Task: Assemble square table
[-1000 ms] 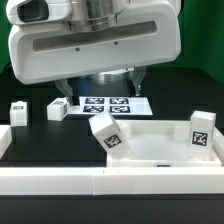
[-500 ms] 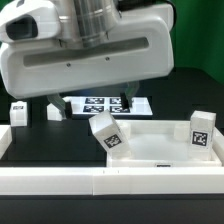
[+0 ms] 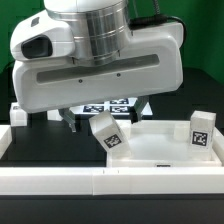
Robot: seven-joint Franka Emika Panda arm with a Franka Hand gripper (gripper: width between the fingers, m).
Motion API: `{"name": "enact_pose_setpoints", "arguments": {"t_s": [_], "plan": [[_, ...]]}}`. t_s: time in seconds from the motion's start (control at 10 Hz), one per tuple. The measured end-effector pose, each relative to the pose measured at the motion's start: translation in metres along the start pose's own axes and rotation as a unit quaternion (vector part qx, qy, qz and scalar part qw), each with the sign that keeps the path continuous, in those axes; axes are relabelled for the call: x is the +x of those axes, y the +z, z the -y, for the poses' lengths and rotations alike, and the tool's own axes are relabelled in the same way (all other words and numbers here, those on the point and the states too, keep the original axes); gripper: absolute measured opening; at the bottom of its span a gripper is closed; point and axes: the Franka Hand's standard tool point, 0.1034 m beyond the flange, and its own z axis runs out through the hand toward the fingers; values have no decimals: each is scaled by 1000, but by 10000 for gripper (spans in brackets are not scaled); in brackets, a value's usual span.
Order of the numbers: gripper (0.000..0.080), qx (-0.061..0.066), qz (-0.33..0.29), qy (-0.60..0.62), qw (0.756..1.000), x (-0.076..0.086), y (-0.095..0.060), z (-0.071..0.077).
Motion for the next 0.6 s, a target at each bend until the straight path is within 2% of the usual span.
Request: {"name": "enact_pose_setpoints", "arguments": {"t_s": [0.1, 0.2, 0.3, 0.4, 0.6], "plan": [[621, -1, -1, -1, 1000, 0, -1, -1], [455, -2, -3, -3, 1000, 1, -3, 1], [455, -3, -10, -4, 1000, 3, -4, 1], [307, -3, -10, -3, 1000, 3, -4, 1], [301, -3, -11, -3, 1000, 4, -5, 1]]}}
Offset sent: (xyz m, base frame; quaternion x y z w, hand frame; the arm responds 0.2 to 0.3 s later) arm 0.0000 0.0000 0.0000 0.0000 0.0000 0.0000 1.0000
